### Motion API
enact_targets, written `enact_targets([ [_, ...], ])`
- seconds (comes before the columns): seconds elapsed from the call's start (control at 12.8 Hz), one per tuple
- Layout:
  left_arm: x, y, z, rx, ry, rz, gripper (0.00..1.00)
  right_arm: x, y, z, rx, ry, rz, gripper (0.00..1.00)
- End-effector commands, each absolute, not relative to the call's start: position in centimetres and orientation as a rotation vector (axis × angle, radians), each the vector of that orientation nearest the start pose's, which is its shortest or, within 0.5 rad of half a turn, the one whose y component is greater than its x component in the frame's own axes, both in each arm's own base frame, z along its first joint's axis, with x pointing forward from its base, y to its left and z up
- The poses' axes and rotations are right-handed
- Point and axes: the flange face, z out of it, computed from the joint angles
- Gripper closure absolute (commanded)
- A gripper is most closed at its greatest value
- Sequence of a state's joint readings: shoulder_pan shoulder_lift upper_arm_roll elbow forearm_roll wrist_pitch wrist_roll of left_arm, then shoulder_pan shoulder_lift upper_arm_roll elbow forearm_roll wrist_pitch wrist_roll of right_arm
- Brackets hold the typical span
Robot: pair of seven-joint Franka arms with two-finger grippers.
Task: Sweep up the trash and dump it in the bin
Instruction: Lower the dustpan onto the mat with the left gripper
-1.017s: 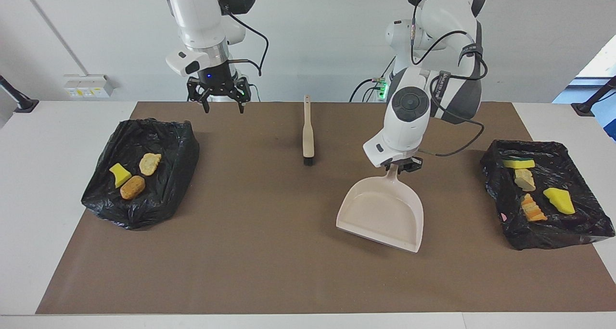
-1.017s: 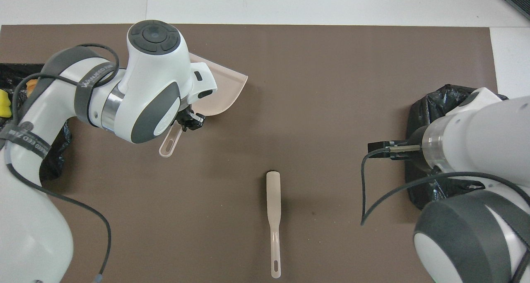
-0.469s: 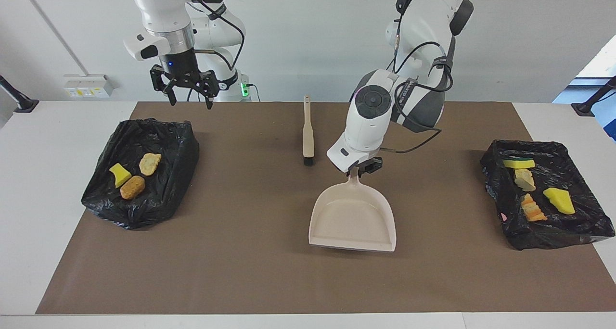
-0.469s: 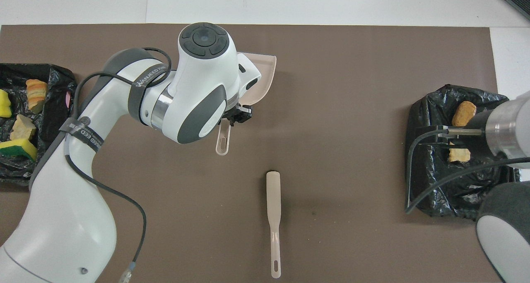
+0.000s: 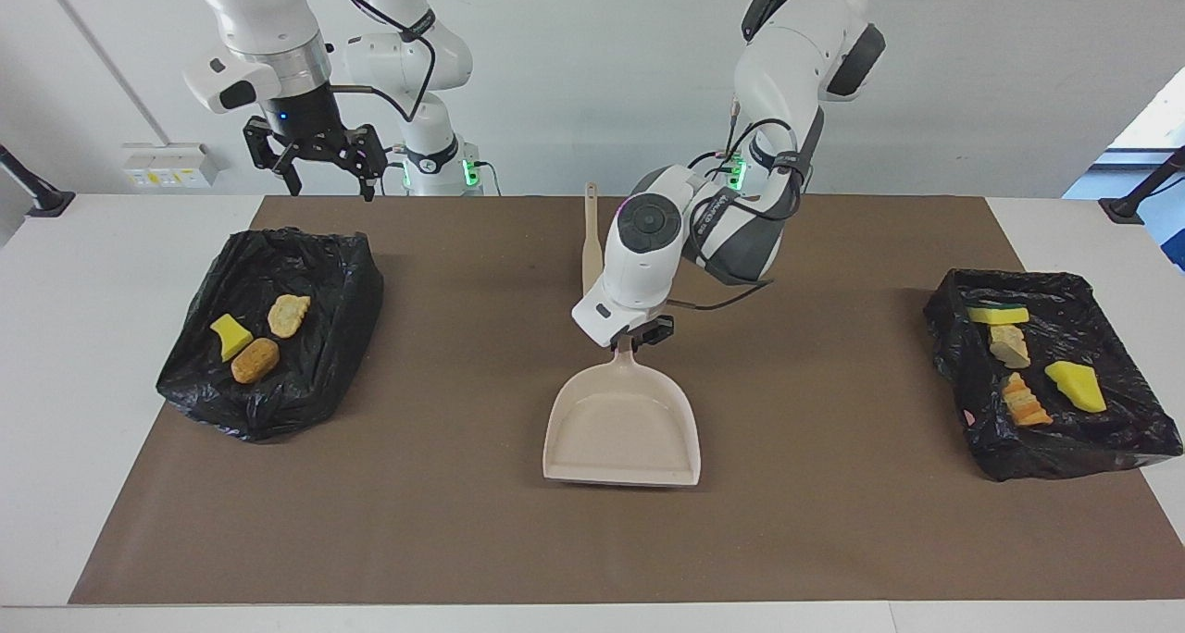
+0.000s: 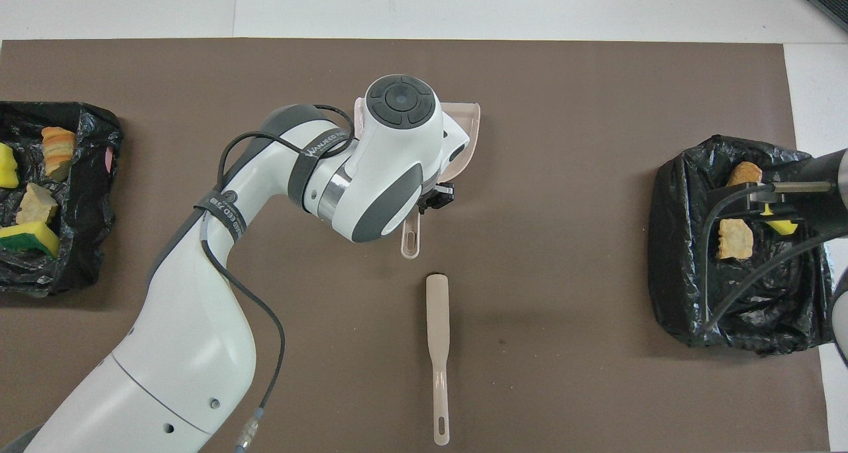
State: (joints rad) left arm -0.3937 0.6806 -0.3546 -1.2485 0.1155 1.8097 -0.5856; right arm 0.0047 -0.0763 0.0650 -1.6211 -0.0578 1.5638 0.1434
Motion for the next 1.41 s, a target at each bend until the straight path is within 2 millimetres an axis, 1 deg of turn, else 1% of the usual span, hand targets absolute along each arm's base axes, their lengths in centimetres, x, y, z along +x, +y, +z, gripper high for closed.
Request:
enact_targets([
  [0.0, 57.8, -45.6, 37.3, -3.191, 0.219, 0.180, 1.00, 52.9, 2.1, 64.5, -3.187, 0.118, -0.013, 0.00],
  [0.23, 57.6, -45.9, 37.1, -3.197, 0.232, 0.171, 1.00, 51.9, 2.1, 64.1, -3.186, 0.111, 0.026, 0.00],
  [0.31, 57.6, -45.9, 36.9, -3.201, 0.230, 0.163, 1.00, 51.9, 2.1, 64.2, -3.186, 0.113, 0.024, 0.00],
  [0.39, 57.7, -45.9, 36.9, -3.204, 0.229, 0.154, 0.86, 52.0, 2.1, 64.1, -3.186, 0.113, 0.024, 0.00],
  [0.55, 57.6, -45.8, 36.5, -3.200, 0.231, 0.164, 0.74, 52.0, 2.0, 64.2, -3.185, 0.113, 0.017, 0.00],
  [0.63, 57.5, -45.9, 36.6, -3.199, 0.234, 0.163, 0.61, 52.0, 1.8, 64.2, -3.185, 0.115, 0.019, 0.00],
  [0.7, 57.4, -45.9, 36.7, -3.195, 0.234, 0.168, 0.55, 52.1, 1.3, 64.2, -3.184, 0.132, 0.020, 0.00],
  [0.78, 57.5, -45.8, 36.6, -3.193, 0.232, 0.168, 0.54, 52.2, 1.0, 64.0, -3.180, 0.137, 0.020, 0.00],
  [0.86, 57.6, -45.7, 36.6, -3.192, 0.231, 0.164, 0.45, 52.2, 1.1, 64.1, -3.177, 0.139, 0.018, 0.00],
  [0.94, 57.5, -45.7, 36.9, -3.189, 0.231, 0.167, 0.25, 52.2, 0.9, 64.1, -3.175, 0.146, 0.018, 0.00],
  [1.02, 57.5, -45.5, 37.5, -3.186, 0.236, 0.162, 0.07, 52.4, 0.5, 64.1, -3.173, 0.157, -0.003, 0.00],
  [1.1, 57.7, -45.0, 38.0, -3.180, 0.231, 0.158, 0.00, 52.6, -0.3, 64.1, -3.173, 0.177, -0.015, 0.00],
  [1.17, 57.7, -44.6, 40.7, -3.197, 0.240, 0.086, 0.00, 52.6, -1.1, 64.0, -3.174, 0.167, -0.012, 0.00],
  [1.25, 57.6, -43.8, 42.1, -3.190, 0.262, 0.069, 0.00, 52.6, -1.1, 64.2, -3.177, 0.119, -0.018, 0.00],
  [1.33, 57.9, -42.3, 43.6, -3.180, 0.286, 0.032, 0.00, 52.5, -2.4, 64.2, -3.172, 0.137, -0.017, 0.00],
])
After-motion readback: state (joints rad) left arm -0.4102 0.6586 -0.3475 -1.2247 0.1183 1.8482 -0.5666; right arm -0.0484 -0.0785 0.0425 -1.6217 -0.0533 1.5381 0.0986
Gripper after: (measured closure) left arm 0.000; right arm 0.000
